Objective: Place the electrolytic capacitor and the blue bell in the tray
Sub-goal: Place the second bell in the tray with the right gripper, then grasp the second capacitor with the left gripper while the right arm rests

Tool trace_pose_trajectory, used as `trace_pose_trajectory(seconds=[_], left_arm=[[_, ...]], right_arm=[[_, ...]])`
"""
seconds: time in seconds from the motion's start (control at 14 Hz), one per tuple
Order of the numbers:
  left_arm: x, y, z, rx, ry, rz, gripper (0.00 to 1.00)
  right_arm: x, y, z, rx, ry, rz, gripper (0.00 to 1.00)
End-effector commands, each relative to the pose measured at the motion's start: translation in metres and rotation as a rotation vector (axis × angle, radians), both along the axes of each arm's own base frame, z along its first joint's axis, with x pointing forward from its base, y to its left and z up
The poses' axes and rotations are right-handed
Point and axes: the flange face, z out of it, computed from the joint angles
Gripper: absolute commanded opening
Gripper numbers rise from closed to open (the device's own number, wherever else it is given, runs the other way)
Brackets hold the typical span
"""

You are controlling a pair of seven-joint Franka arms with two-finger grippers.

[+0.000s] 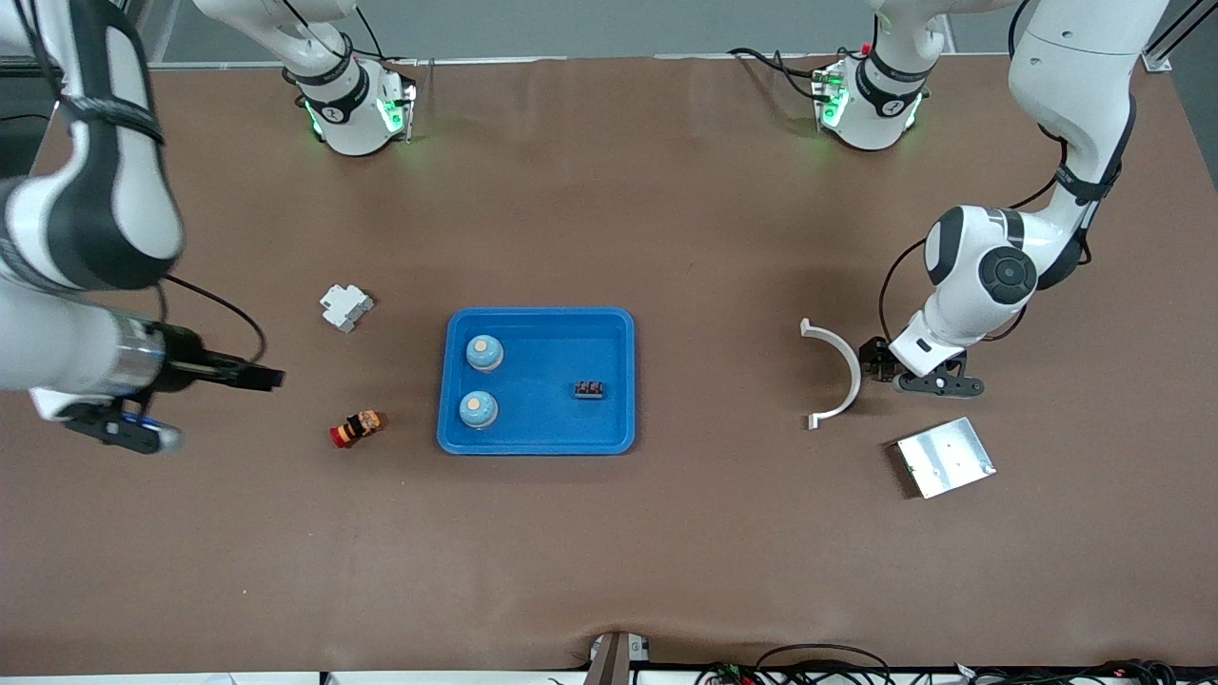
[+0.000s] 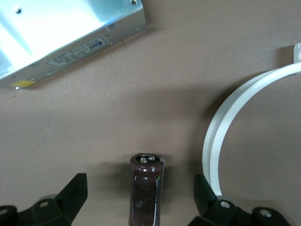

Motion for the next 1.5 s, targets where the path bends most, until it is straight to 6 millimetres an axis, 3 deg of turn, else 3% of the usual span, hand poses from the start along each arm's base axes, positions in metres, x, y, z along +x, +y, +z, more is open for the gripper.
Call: trace_pose_trajectory(seconds=[0.0, 0.36, 0.5, 0.71, 0.78, 0.85, 1.0, 1.21, 1.42], left_arm=[[-0.008, 0.003, -0.003, -0.004, -0.004, 0.0, 1.0], [-0.011, 0.005, -0.008, -0.005, -0.007, -0.004, 1.0], [-0.011, 0.011, -0.014, -0.007, -0.012, 0.003, 1.0], [-0.011, 0.018, -0.016, -0.011, -0.023, 0.017, 0.53], [-0.01, 0.018, -0.016, -0.011, -0.025, 0.019, 0.23], [-0.01, 0.018, -0.016, -0.011, -0.025, 0.019, 0.0], [-0.01, 0.018, -0.014, -0.011, -0.026, 0.017, 0.0], [-0.006, 0.016, -0.006, -0.009, -0.032, 0.027, 0.0], [0.007, 0.016, 0.018, 0.009, 0.015, 0.04, 0.0]], right_arm=[[-0.009, -0.039, 0.053, 0.015, -0.078, 0.055, 1.0], [-0.043, -0.089, 0.12, 0.023, -0.072, 0.083, 1.0], [-0.047, -0.089, 0.126, -0.01, -0.053, 0.104, 1.0], [-0.048, -0.085, 0.127, -0.036, -0.045, 0.115, 1.0], [-0.048, -0.085, 0.127, -0.037, -0.045, 0.116, 1.0], [-0.048, -0.083, 0.127, -0.037, -0.046, 0.117, 1.0], [-0.047, -0.074, 0.127, -0.046, -0.045, 0.132, 1.0], [-0.054, -0.078, 0.137, -0.062, -0.062, 0.127, 1.0], [-0.069, -0.074, 0.141, -0.068, -0.072, 0.129, 1.0]])
